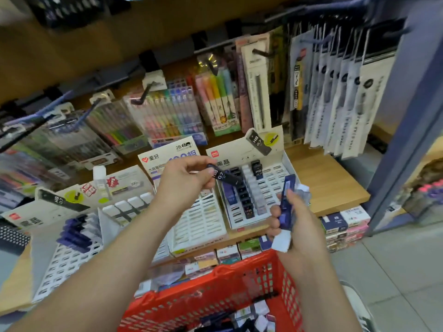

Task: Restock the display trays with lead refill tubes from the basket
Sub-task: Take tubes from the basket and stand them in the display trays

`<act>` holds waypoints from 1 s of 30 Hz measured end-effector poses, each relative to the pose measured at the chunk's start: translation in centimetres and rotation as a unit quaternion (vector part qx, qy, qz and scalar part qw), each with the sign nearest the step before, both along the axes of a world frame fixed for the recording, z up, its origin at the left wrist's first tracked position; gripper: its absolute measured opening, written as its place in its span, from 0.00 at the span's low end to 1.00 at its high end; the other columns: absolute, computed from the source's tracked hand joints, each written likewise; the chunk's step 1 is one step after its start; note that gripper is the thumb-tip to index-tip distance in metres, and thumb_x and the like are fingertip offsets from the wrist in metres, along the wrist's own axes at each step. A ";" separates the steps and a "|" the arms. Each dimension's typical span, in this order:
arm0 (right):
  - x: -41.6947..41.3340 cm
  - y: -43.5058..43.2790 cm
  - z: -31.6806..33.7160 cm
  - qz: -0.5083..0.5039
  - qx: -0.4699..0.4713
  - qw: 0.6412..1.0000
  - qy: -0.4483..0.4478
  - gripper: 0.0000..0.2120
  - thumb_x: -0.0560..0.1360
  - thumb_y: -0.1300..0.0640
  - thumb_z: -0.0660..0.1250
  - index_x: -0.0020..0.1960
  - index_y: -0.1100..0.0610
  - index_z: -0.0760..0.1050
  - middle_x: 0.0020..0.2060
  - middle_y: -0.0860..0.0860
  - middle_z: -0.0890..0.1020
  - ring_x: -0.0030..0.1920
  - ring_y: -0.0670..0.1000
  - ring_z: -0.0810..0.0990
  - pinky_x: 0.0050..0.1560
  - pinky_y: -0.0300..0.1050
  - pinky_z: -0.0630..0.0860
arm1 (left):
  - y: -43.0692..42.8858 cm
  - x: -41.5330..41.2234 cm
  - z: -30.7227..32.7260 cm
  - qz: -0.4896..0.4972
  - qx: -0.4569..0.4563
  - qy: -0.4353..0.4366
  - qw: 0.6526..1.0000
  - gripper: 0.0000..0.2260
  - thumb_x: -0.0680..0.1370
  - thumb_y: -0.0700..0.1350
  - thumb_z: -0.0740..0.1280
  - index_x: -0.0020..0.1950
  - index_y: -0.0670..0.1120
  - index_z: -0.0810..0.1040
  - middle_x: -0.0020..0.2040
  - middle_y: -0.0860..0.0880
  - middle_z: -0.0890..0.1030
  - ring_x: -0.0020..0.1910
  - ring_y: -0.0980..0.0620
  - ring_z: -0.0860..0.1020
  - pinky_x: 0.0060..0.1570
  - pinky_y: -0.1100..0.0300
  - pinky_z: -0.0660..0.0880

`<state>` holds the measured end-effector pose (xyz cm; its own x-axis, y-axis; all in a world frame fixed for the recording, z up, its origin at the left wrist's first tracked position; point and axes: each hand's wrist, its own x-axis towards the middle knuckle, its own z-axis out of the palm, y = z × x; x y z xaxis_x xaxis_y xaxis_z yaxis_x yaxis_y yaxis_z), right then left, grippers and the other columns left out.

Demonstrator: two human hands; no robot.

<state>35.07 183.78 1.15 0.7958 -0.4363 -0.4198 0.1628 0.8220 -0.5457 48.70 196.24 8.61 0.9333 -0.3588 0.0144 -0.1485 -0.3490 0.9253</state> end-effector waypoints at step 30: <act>-1.1 -2.5 -1.7 -0.042 0.008 0.999 0.011 0.12 0.71 0.57 0.69 0.53 0.61 0.77 0.33 0.56 0.80 0.30 0.48 0.77 0.20 0.36 0.68 | -11.1 3.3 -7.0 -0.102 0.336 -0.278 0.894 0.06 0.75 0.41 0.70 0.50 0.47 0.84 0.50 0.49 0.83 0.53 0.48 0.77 0.54 0.62 0.71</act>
